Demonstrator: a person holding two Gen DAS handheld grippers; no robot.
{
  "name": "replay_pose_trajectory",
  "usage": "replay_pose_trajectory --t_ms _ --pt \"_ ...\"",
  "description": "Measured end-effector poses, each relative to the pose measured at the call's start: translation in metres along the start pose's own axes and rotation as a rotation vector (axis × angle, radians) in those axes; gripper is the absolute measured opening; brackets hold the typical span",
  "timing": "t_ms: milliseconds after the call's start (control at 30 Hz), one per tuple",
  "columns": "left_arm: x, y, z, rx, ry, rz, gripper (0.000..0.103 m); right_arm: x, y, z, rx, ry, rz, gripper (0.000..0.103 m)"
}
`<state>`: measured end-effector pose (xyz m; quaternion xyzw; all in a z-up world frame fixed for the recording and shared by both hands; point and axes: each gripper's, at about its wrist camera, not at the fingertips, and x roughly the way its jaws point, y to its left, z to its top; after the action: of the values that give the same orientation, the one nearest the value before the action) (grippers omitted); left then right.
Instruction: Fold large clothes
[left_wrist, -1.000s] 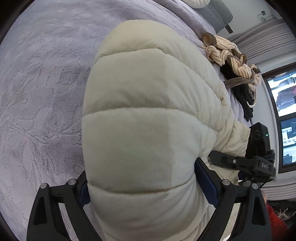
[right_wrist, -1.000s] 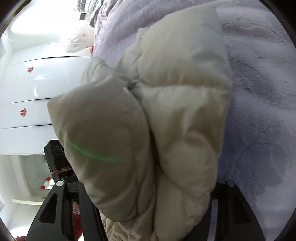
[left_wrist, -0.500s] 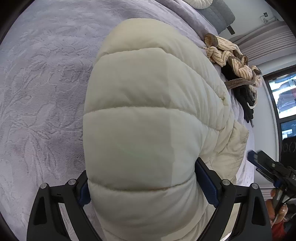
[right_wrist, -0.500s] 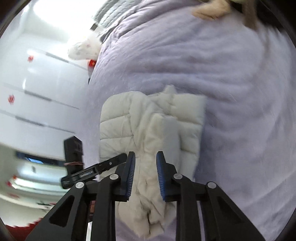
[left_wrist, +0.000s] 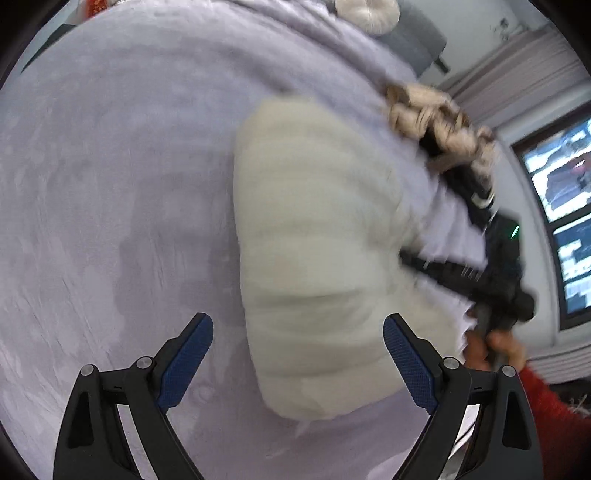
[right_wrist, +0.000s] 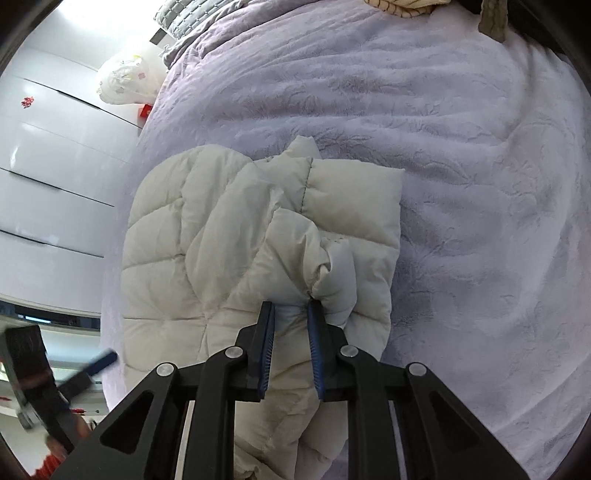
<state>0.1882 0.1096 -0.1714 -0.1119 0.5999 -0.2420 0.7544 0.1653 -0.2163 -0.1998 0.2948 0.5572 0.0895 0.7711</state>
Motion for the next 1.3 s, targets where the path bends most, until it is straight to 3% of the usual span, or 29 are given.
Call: replay_pose_trajectory --t_ms 133,367,567,833,933,1000,1300 --pt "0.033 -0.004 -0.015 0.022 0.039 0.021 0.094 0.009 -0.004 -0.006 -0.003 0.0 -0.017 0.019" --pt "0.036 -0.009 -0.016 0.039 0.05 0.04 0.094 0.014 -0.018 -0.012 0.034 0.009 -0.014 0.017" --pt "0.031 -0.014 -0.017 0.061 0.05 0.054 0.094 -0.023 -0.001 -0.016 0.04 0.01 0.006 0.017" --pt "0.027 -0.018 -0.019 0.06 0.045 0.067 0.094 -0.071 0.043 -0.062 -0.039 0.024 0.118 0.018" --pt "0.024 -0.018 -0.02 0.06 0.045 0.072 0.094 -0.062 0.05 -0.078 -0.068 0.061 0.096 0.018" --pt "0.023 -0.017 -0.021 0.062 0.047 0.075 0.094 -0.048 0.051 -0.085 -0.082 0.087 0.028 0.018" --pt "0.004 -0.021 -0.027 0.071 0.022 0.114 0.094 -0.05 0.055 -0.09 -0.069 0.082 0.012 0.021"
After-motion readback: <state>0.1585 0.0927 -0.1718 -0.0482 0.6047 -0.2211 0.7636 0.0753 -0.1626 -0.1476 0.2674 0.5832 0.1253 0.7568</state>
